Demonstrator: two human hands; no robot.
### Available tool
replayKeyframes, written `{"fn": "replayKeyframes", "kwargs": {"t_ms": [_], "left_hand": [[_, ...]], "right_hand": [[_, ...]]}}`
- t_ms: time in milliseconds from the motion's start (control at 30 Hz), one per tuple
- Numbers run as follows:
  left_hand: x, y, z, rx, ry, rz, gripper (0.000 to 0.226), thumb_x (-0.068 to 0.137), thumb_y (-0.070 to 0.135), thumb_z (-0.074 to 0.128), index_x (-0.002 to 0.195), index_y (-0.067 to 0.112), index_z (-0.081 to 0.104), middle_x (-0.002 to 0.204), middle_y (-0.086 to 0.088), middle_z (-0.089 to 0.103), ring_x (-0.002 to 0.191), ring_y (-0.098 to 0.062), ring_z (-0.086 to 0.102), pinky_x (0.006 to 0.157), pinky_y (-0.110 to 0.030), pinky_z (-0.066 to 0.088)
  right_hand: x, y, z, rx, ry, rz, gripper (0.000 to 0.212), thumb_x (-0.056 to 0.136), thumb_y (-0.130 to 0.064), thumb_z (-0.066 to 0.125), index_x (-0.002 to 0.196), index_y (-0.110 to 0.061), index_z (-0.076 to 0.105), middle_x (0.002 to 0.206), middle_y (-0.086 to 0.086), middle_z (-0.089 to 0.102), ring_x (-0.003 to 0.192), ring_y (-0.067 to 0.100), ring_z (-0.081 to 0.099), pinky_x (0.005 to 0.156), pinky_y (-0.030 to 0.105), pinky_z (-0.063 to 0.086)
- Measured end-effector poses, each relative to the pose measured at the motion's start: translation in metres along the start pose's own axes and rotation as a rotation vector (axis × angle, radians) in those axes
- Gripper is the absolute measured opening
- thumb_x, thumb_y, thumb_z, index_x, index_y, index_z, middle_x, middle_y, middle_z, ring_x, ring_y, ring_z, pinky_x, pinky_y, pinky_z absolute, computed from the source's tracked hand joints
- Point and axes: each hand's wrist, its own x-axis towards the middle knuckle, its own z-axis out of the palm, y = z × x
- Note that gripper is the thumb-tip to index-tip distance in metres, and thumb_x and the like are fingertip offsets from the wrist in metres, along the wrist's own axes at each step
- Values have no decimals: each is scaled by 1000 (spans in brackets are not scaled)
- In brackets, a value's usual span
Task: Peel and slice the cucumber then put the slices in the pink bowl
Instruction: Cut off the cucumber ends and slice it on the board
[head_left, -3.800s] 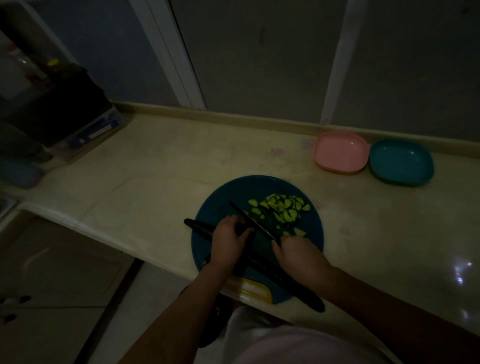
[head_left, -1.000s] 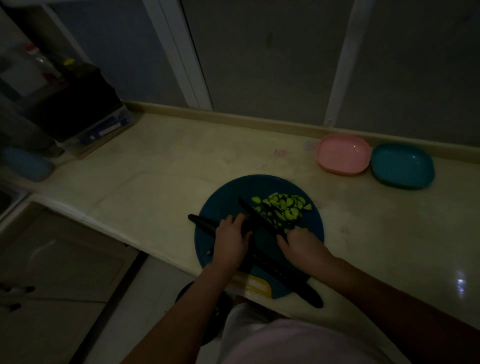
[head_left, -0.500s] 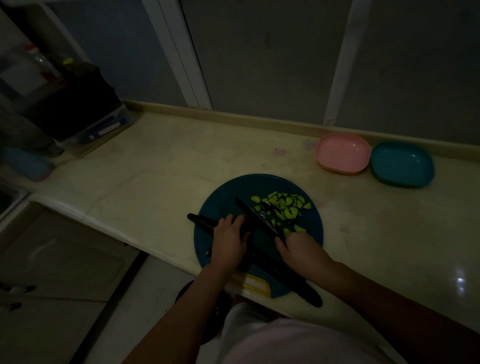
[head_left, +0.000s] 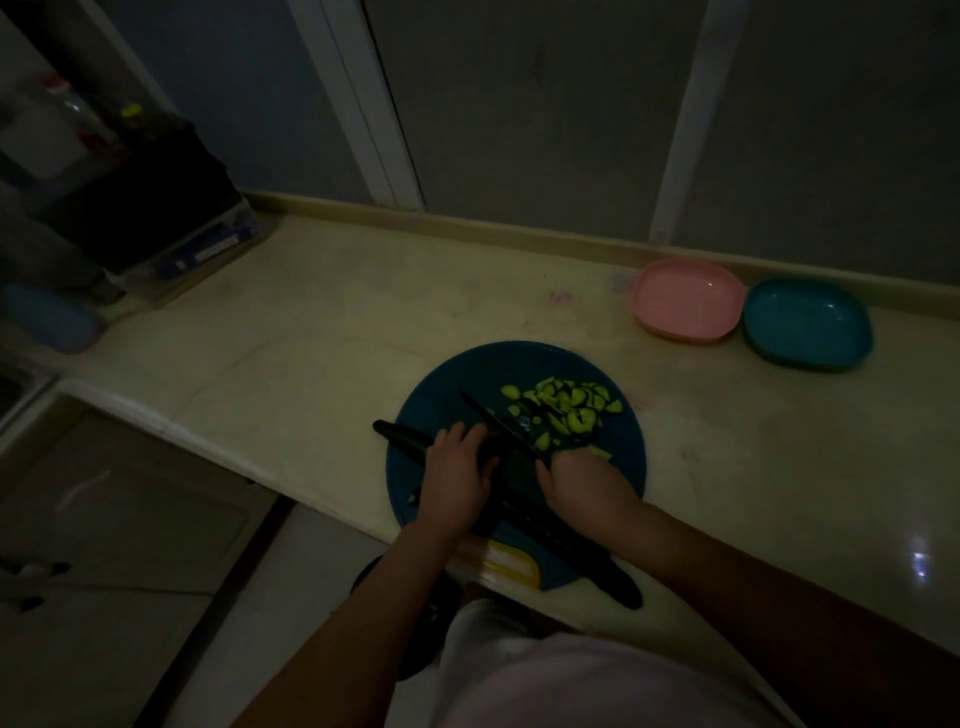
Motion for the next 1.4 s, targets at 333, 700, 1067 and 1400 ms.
{"fn": "replayKeyframes", "kwargs": {"t_ms": [333, 700, 1067, 1400], "left_hand": [[1, 0, 1, -31, 21, 1, 25, 87, 19, 61, 111, 11, 59, 105, -10, 56, 99, -26, 47, 77, -33, 34], [1, -4, 4, -41, 49, 17, 21, 85, 17, 64, 104, 9, 60, 99, -11, 58, 94, -27, 49, 75, -35, 37], [1, -3, 2, -78, 44, 10, 23, 85, 17, 64, 108, 12, 61, 102, -9, 58, 97, -25, 48, 74, -29, 30], [1, -3, 1, -91, 48, 3, 21, 83, 16, 65, 102, 10, 60, 99, -9, 58, 95, -25, 48, 73, -31, 33]], "right_hand": [[-9, 10, -6, 53, 16, 31, 43, 101, -30, 35, 70, -7, 55, 78, 12, 61, 73, 21, 57, 60, 28, 44], [-10, 9, -2, 41, 16, -23, 45, 100, -30, 37, 57, -18, 35, 56, -4, 38, 46, 3, 34, 41, 17, 24], [4, 3, 5, 113, 14, -12, 47, 99, -26, 39, 53, -15, 37, 54, -2, 39, 45, 6, 36, 41, 22, 25], [-5, 8, 3, 79, 17, -34, 46, 100, -28, 38, 55, -17, 34, 56, -3, 38, 48, 6, 36, 42, 21, 26]]}}
